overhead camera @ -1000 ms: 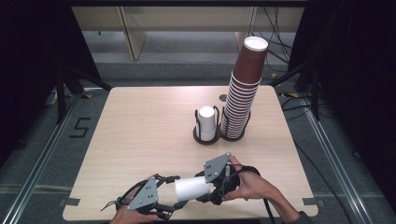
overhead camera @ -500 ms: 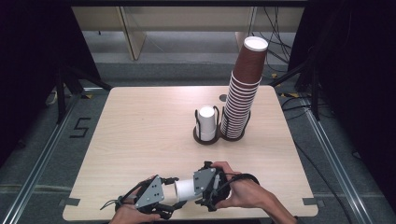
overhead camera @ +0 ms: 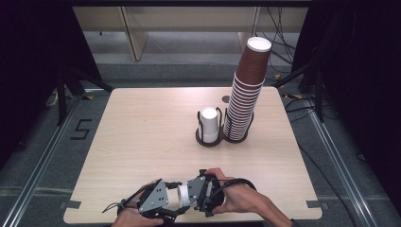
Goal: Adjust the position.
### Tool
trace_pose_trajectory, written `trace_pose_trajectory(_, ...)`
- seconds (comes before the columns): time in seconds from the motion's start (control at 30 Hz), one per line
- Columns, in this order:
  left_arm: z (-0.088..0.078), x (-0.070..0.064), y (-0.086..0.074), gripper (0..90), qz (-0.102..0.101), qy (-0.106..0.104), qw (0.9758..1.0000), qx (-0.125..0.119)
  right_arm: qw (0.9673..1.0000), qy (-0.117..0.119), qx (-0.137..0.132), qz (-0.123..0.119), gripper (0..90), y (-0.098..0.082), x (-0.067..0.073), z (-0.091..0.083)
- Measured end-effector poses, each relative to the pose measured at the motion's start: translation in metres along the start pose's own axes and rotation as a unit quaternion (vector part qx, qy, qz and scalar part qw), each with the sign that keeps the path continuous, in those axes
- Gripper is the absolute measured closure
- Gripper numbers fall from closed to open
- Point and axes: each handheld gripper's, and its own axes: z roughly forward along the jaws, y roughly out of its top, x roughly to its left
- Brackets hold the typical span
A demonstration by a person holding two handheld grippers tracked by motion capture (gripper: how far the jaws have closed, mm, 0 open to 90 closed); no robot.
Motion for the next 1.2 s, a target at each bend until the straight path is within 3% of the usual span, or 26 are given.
trace_pose_trajectory(0.1,0.000,0.001,0.000,26.4,0.005,0.001,1.0000,0.003,1.0000,0.006,-0.006,0.003,33.6,-0.001,-0.001,0.001)
trace_pose_trajectory(0.13,0.001,0.000,0.000,26.4,-0.001,0.000,1.0000,-0.005,0.9996,0.010,0.004,0.027,33.6,-0.002,0.002,0.001)
trace_pose_trajectory(0.17,0.000,0.001,-0.001,25.1,-0.006,-0.001,0.9999,-0.012,0.9995,0.011,0.003,0.028,33.5,-0.003,0.001,0.001)
trace_pose_trajectory(0.2,0.000,0.003,-0.002,21.3,-0.013,-0.005,0.9996,-0.024,0.9995,0.018,-0.019,0.020,33.2,-0.005,-0.002,0.000)
trace_pose_trajectory(0.23,0.000,0.004,-0.002,21.3,-0.023,-0.002,0.9993,-0.029,0.9995,0.018,-0.019,0.020,33.2,-0.005,-0.002,0.000)
trace_pose_trajectory(0.27,-0.001,0.004,-0.003,13.1,-0.033,0.003,0.9986,-0.042,0.9973,0.034,-0.057,0.030,33.4,-0.010,-0.006,-0.002)
trace_pose_trajectory(0.3,-0.001,0.006,-0.004,13.1,-0.042,0.001,0.9976,-0.056,0.9973,0.034,-0.057,0.030,33.4,-0.010,-0.006,-0.002)
trace_pose_trajectory(0.33,-0.002,0.006,-0.004,13.0,-0.064,-0.005,0.9948,-0.079,0.9961,0.036,-0.072,0.036,33.4,-0.012,-0.007,-0.003)
trace_pose_trajectory(0.37,-0.003,0.008,-0.005,13.2,-0.066,-0.008,0.9941,-0.086,0.9912,0.057,-0.105,0.056,33.4,-0.016,-0.008,-0.005)
trace_pose_trajectory(0.4,-0.005,0.009,-0.005,13.4,-0.077,-0.012,0.9912,-0.107,0.9874,0.061,-0.138,0.048,33.4,-0.021,-0.015,-0.005)
trace_pose_trajectory(0.43,-0.005,0.009,-0.005,14.1,-0.077,-0.012,0.9912,-0.107,0.9874,0.061,-0.138,0.048,33.4,-0.021,-0.015,-0.005)
trace_pose_trajectory(0.47,-0.004,0.009,-0.005,14.1,-0.082,-0.013,0.9893,-0.119,0.9846,0.067,-0.152,0.054,33.3,-0.025,-0.016,-0.006)
trace_pose_trajectory(0.53,-0.005,0.008,-0.003,14.3,-0.083,-0.009,0.9888,-0.124,0.9814,0.067,-0.166,0.069,33.2,-0.029,-0.017,-0.009)
trace_pose_trajectory(0.57,-0.005,0.008,-0.003,14.4,-0.083,-0.009,0.9888,-0.124,0.9814,0.067,-0.166,0.069,33.2,-0.029,-0.017,-0.009)
trace_pose_trajectory(0.6,-0.003,0.008,-0.003,14.4,-0.088,-0.015,0.9867,-0.136,0.9796,0.073,-0.172,0.073,33.2,-0.030,-0.018,-0.009)
trace_pose_trajectory(0.67,-0.004,0.008,-0.003,14.4,-0.089,-0.011,0.9876,-0.129,0.9795,0.073,-0.173,0.072,33.1,-0.030,-0.018,-0.009)
trace_pose_trajectory(0.7,-0.004,0.008,-0.003,14.4,-0.087,-0.010,0.9881,-0.127,0.9759,0.080,-0.184,0.085,33.1,-0.029,-0.017,-0.009)
trace_pose_trajectory(0.73,-0.004,0.008,-0.003,14.4,-0.088,-0.010,0.9880,-0.127,0.9751,0.083,-0.187,0.087,33.1,-0.030,-0.017,-0.009)
trace_pose_trajectory(0.87,-0.004,0.008,-0.002,18.9,-0.091,-0.015,0.9861,-0.138,0.9750,0.085,-0.185,0.088,32.8,-0.030,-0.016,-0.008)
trace_pose_trajectory(0.9,-0.005,0.008,-0.002,18.9,-0.085,-0.013,0.9876,-0.131,0.9751,0.083,-0.186,0.088,32.7,-0.030,-0.016,-0.007)
trace_pose_trajectory(1.07,-0.005,0.009,-0.002,23.7,-0.079,-0.019,0.9867,-0.140,0.9725,0.091,-0.190,0.098,32.8,-0.031,-0.017,-0.005)
trace_pose_trajectory(1.17,-0.006,0.009,-0.002,25.1,-0.078,-0.018,0.9872,-0.138,0.9726,0.088,-0.188,0.105,28.7,-0.032,-0.018,-0.003)
trace_pose_trajectory(1.2,-0.008,0.009,-0.001,25.1,-0.078,-0.011,0.9886,-0.128,0.9718,0.087,-0.186,0.115,24.2,-0.032,-0.018,-0.003)
